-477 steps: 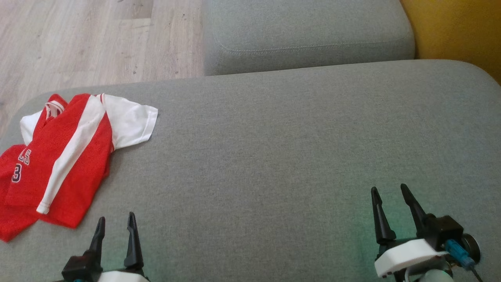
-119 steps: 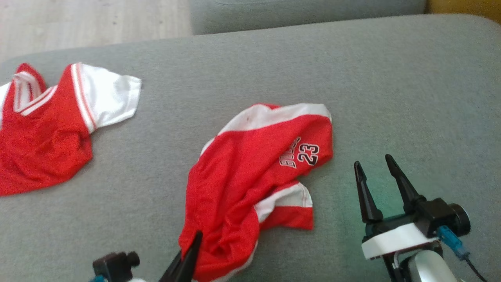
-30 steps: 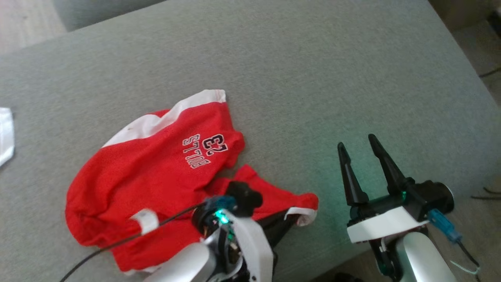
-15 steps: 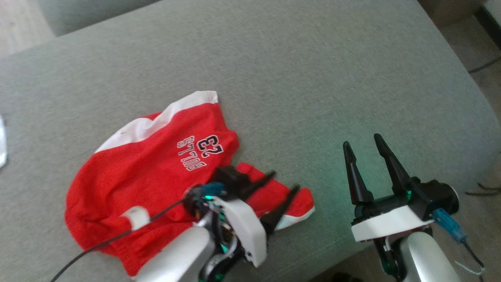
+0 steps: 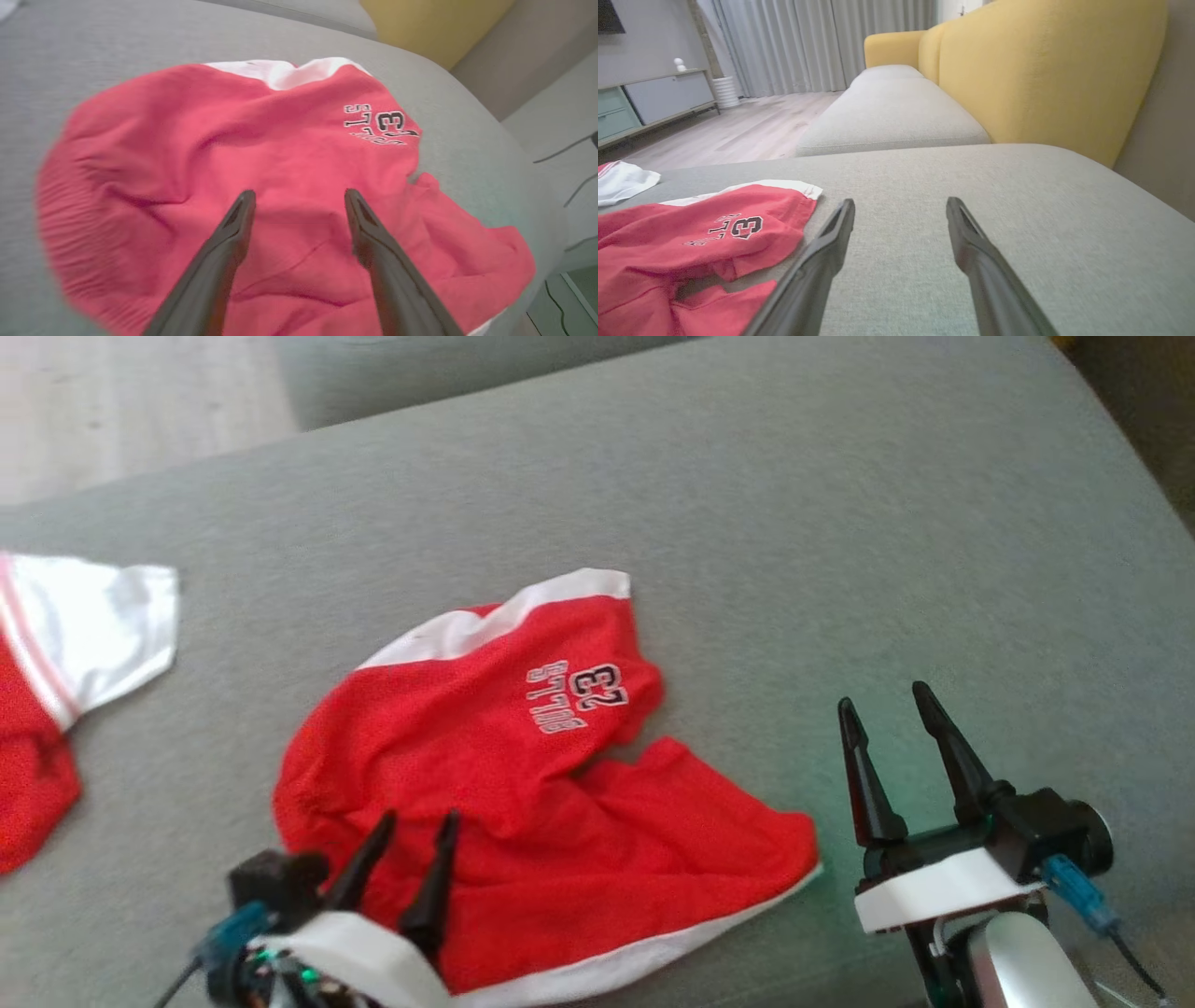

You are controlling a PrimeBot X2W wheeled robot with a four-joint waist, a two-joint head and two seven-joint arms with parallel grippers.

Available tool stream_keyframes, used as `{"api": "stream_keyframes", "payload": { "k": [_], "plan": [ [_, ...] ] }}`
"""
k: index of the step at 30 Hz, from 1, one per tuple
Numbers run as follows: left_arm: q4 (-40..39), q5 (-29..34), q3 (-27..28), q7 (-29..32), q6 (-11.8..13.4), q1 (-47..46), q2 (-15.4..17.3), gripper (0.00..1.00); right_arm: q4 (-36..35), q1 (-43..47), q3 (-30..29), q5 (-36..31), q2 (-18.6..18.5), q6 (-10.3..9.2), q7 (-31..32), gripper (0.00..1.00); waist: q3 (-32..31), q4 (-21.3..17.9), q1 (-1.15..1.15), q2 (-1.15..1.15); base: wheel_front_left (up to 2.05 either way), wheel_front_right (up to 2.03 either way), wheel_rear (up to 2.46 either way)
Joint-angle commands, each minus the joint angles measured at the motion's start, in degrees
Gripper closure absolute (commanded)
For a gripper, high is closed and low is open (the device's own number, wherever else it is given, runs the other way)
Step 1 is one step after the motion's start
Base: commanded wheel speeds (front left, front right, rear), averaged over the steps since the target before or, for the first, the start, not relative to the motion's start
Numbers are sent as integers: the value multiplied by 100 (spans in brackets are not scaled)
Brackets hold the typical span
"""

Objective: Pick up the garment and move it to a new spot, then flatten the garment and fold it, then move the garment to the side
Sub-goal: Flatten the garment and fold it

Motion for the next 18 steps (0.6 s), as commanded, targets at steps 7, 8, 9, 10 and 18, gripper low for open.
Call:
{"api": "stream_keyframes", "payload": {
  "k": [7,8,9,10,18],
  "plan": [
    [-633,-300,625,-208,255,265,221,0,-124,25,125,-91,-23,44,-37,0,-206,485,1,0,0,0,0],
    [-649,-302,655,-211,293,319,255,0,-121,32,124,-94,-23,44,-37,0,-212,502,1,0,0,0,0],
    [-646,-273,676,-212,333,377,315,0,-119,37,126,-96,-23,44,-37,0,-217,514,1,0,0,0,0],
    [-620,-238,712,-222,406,511,412,0,-119,50,130,-99,-23,44,-37,0,-229,529,1,0,0,0,0],
    [-535,-598,681,-48,249,777,404,0,-124,40,163,-108,-23,44,-37,0,-148,529,1,0,0,0,0]
  ]
}}
